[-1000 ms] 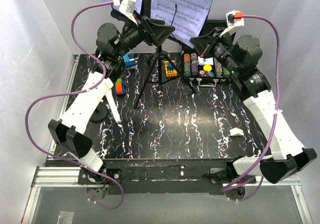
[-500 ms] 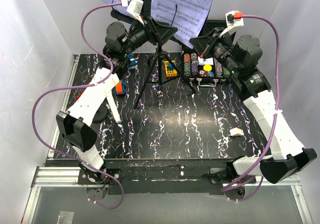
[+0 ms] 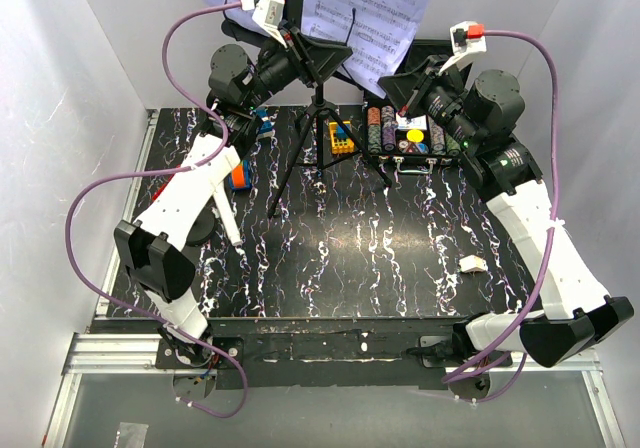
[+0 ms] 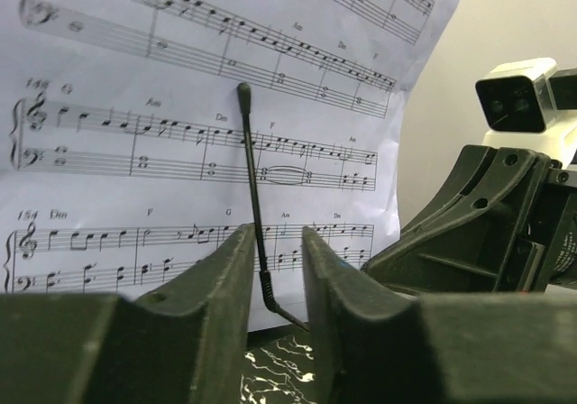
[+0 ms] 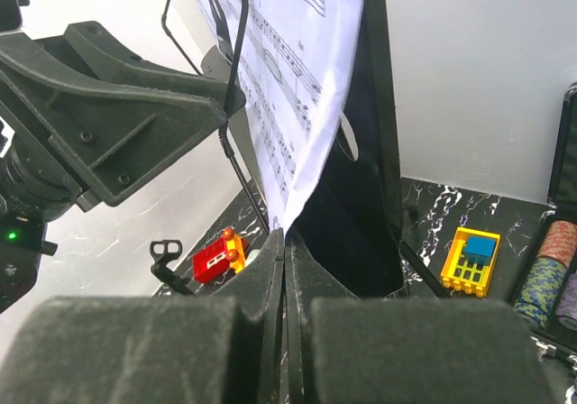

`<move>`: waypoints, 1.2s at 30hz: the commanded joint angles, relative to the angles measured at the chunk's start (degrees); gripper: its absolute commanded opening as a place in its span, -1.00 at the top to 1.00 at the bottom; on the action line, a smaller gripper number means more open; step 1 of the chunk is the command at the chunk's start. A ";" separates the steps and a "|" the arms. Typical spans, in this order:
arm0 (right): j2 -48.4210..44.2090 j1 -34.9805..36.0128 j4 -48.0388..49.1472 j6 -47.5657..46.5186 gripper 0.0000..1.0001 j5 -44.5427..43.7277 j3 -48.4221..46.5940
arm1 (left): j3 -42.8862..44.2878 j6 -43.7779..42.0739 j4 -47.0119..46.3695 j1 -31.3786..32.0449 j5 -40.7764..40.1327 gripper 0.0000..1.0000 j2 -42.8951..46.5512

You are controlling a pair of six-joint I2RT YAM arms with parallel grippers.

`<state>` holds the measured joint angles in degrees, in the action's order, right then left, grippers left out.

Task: Pack up the instrument practice props

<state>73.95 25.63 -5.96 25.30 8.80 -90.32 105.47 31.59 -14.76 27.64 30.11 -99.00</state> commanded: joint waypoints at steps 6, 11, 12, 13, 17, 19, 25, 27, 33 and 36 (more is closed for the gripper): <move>-1.00 -0.14 0.95 -0.95 0.97 0.43 -3.02 | 1.49 -1.10 -2.46 0.75 1.80 1.00 1.18; -1.71 -0.05 -0.02 -1.31 0.97 -0.01 -2.93 | 0.62 -1.27 -3.25 1.01 2.06 1.00 1.71; -1.88 -0.14 -0.11 -1.31 0.97 -0.10 -2.84 | 0.44 -1.10 -3.60 1.01 2.15 1.00 1.88; -2.14 -0.14 -0.37 -1.31 0.97 -0.27 -2.84 | 0.18 -1.10 -3.87 1.10 2.15 1.00 2.06; -3.64 -0.14 -0.81 -1.83 0.97 -1.32 -2.23 | -2.54 -1.53 -5.27 1.10 -0.04 1.00 4.25; -5.30 -0.14 -0.64 -2.01 0.97 -2.38 -1.09 | -3.69 -1.97 -5.54 1.10 -0.92 1.00 5.48; -10.84 -0.05 -3.26 -3.32 0.97 -4.31 2.16 | -4.04 -3.73 -3.61 1.10 -1.37 1.00 7.15; -13.30 -0.14 -4.41 -4.11 0.97 -5.45 3.92 | -5.01 -4.08 -3.60 1.10 -2.16 1.00 7.94; -24.36 -0.05 -10.56 -7.71 0.97 -8.18 9.72 | -6.59 -4.52 -4.04 1.10 -2.77 1.00 9.26; -30.78 -0.14 -12.49 -9.39 0.97 -7.92 14.46 | -7.03 -4.26 -4.31 1.10 -3.30 1.00 8.83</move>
<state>49.63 25.63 -15.22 19.42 2.50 -79.81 99.04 27.99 -18.09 28.53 27.35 -93.97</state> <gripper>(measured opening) 0.022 0.020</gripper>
